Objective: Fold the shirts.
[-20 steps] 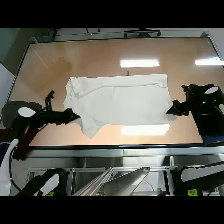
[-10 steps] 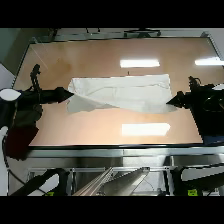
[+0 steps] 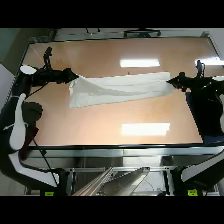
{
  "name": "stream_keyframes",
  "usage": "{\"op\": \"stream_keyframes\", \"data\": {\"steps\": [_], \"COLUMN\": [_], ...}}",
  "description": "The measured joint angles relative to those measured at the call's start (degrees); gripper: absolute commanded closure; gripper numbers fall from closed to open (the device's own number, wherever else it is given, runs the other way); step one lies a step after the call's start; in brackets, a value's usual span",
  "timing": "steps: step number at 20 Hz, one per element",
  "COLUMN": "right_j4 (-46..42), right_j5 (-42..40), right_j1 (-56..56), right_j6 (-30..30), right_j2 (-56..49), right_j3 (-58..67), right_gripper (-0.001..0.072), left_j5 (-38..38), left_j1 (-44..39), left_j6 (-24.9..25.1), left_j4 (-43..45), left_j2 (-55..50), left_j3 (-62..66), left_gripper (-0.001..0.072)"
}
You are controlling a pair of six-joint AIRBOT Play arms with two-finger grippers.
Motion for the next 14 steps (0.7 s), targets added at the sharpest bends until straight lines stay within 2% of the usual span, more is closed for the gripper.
{"op": "stream_keyframes", "data": {"steps": [5, 6, 7, 8, 9, 10, 11, 13, 14], "right_j4": [6.4, 7.1, 7.6, 8.0, 8.0, 8.0, 7.9, 5.6, 3.1], "right_j5": [-4.7, -5.6, -6.4, -7.1, -7.6, -8.2, -8.4, -8.6, -8.8], "right_j1": [0.8, 0.9, 0.9, 1.0, 1.0, 1.0, 0.9, 0.7, 0.5], "right_j6": [-4.3, -5.4, -6.5, -7.8, -9.0, -10.2, -11.1, -11.5, -9.9], "right_j2": [-8.5, -9.4, -9.9, -10.3, -10.6, -10.9, -11.0, -11.2, -11.3], "right_j3": [4.8, 5.2, 5.5, 5.8, 6.1, 6.6, 7.5, 10.1, 11.9], "right_gripper": [0.0686, 0.0640, 0.0443, 0.0324, 0.0321, 0.0300, 0.0197, 0.0181, 0.0089], "left_j5": [0.4, 0.4, 0.4, 0.3, 0.0, -0.3, -0.8, -2.8, -4.5], "left_j1": [-0.9, -1.0, -1.0, -1.1, -1.1, -1.1, -1.1, -0.7, -0.3], "left_j6": [1.5, 1.6, 1.7, 1.8, 1.9, 1.9, 1.9, 1.9, 1.6], "left_j4": [0.0, 0.0, 0.0, 0.0, 0.0, 0.0, 0.0, 0.0, 0.0], "left_j2": [-12.6, -14.5, -16.1, -17.6, -18.9, -19.8, -20.4, -21.0, -20.9], "left_j3": [12.4, 14.8, 16.9, 19.0, 20.6, 22.0, 22.9, 24.0, 24.4], "left_gripper": [0.0681, 0.0680, 0.0678, 0.0604, 0.0428, 0.0415, 0.0415, 0.0416, 0.0416]}}
